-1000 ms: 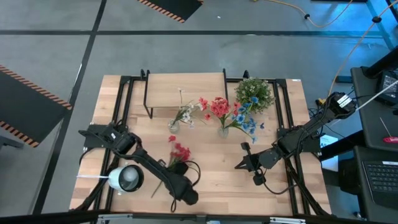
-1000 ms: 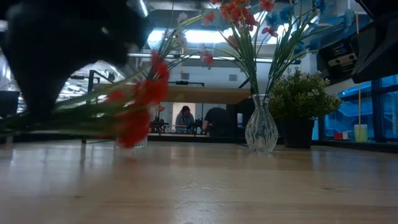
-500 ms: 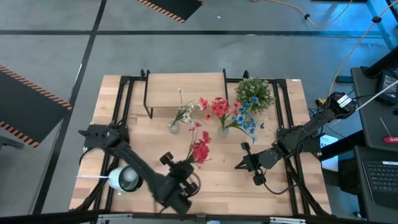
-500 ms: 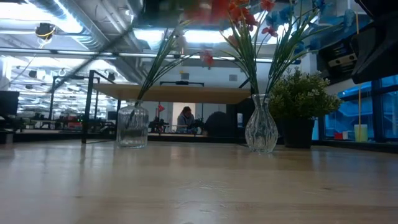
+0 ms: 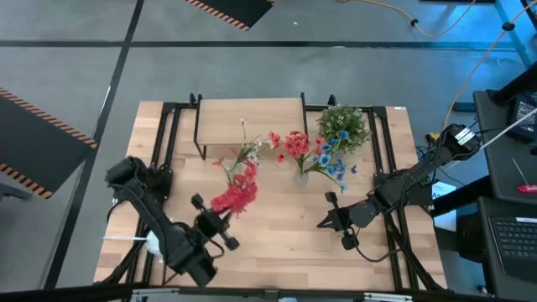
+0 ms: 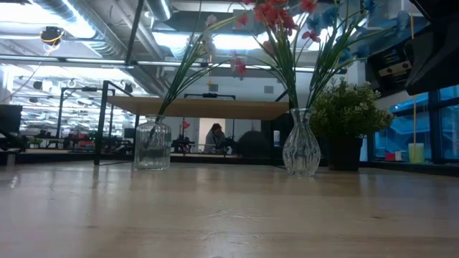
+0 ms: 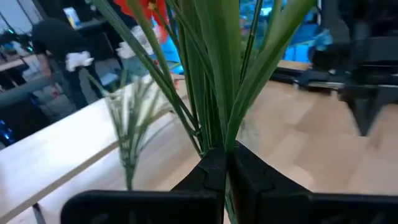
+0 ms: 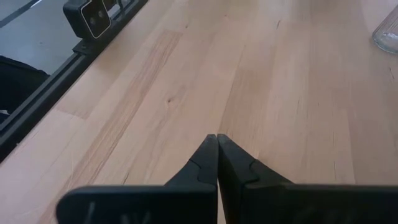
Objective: Pick and place flowers into a vace then onto a shelf
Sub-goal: Put the red flowers into the left transparent vase
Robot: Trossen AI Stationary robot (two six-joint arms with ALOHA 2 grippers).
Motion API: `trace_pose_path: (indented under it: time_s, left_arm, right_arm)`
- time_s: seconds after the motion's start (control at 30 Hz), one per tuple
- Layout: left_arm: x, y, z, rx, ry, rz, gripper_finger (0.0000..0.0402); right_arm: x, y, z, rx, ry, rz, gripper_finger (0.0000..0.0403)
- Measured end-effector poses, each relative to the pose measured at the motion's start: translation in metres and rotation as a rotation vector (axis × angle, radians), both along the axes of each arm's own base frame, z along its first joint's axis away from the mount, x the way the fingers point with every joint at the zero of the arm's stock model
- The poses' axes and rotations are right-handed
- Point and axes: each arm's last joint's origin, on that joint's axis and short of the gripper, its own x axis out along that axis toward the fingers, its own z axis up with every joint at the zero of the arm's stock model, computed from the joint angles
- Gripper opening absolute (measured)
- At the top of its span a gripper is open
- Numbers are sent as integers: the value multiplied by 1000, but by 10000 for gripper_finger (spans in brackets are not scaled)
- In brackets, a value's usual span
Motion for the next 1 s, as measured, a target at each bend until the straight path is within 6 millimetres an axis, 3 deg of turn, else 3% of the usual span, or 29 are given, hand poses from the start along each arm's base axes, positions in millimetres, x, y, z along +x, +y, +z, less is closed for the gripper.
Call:
trace_pose_path:
  time_s: [0.23,0.43,0.67,1.0]
  left_arm:
    - [-20,22,-26,59,-75,-1,4]
    - [-24,33,-35,91,-71,9,4]
    - [-21,56,-17,151,-5,49,3]
    - [-23,86,9,118,168,103,3]
  right_arm:
    - [0,0,0,-4,-1,3,0]
    - [3,2,6,-16,-77,37,0]
    - [8,2,14,-74,-194,87,0]
    - [14,-7,13,-85,-184,45,0]
